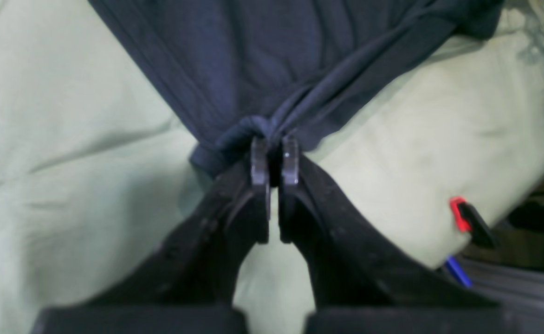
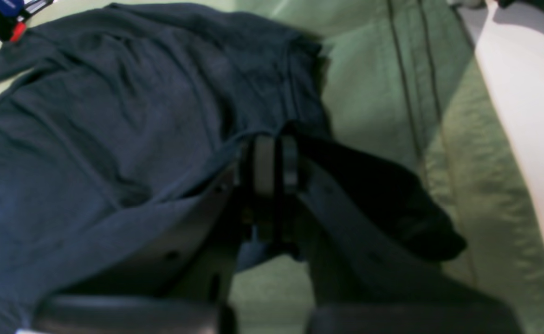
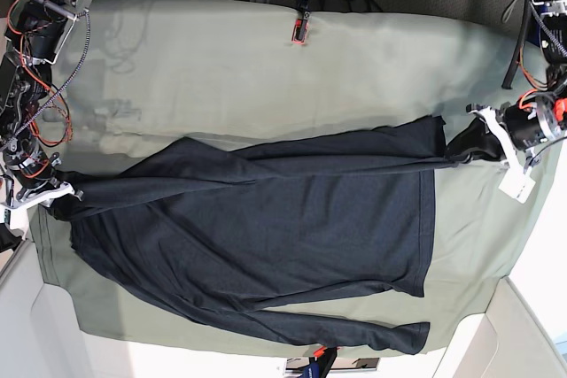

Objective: Fold the T-shirt properly
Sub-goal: 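Pull the shirt with both grippers toward the hem, sliding it along the cloth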

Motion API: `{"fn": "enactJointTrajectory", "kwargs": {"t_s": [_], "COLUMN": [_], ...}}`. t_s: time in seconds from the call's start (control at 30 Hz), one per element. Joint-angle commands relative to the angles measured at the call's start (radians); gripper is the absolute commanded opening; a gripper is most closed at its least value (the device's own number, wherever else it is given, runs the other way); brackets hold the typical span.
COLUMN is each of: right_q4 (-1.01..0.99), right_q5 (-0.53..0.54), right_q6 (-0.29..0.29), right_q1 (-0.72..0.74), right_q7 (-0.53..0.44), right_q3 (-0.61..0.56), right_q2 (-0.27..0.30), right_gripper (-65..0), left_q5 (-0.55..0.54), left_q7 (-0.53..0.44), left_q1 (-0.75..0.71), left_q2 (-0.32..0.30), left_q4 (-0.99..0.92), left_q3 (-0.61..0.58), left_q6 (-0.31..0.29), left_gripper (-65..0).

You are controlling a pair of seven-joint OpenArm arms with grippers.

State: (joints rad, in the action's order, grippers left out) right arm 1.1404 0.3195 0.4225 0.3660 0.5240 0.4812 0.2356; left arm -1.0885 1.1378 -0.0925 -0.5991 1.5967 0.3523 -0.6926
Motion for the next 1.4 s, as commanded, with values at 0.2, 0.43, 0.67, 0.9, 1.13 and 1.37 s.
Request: {"fn": "enactJointTrajectory", "kwargs": {"t_s": [0.2,0.43,0.67,0.9,1.13,1.37], "right_q4": [-0.11,-0.166,-0.19,-0.202,-0.201,-0.101], "right_q5": [-0.006,-0.014,-0.025,0.012,0.113,0.198], "right_q6": [0.004,0.004,0.004,0.004,0.084,0.102], "right_q1": [0.087,0.153,0.163,0.162,0.163,0.133], "right_q7": [-0.039,-0.038,-0.057,-0.053,-0.034,0.078], "right_q3": [0.001,0.001,0.001,0.001,0.001,0.003], "right_q2": [0.017,0.016,0.016,0.017,0.016,0.017], "right_gripper": [-65.0,-65.0,-65.0,-42.7,-33.3,-33.3], "left_q5": [0.039,0.081,0.12,0.077,-0.174,-0.359], "left_q7": [-0.067,-0.072,-0.104,-0.063,0.106,0.254], "left_q1": [0.151,0.247,0.256,0.256,0.256,0.234], "left_q2": [-0.022,-0.022,-0.022,-0.022,-0.022,-0.033], "left_q4": [-0.182,-0.262,-0.356,-0.389,-0.376,-0.318], "left_q3": [-0.113,-0.15,-0.15,-0.15,-0.15,-0.146], "left_q6": [-0.006,-0.006,-0.006,-0.006,-0.006,-0.006], "left_gripper": [-65.0,-65.0,-65.0,-40.1,-37.1,-37.1]}}
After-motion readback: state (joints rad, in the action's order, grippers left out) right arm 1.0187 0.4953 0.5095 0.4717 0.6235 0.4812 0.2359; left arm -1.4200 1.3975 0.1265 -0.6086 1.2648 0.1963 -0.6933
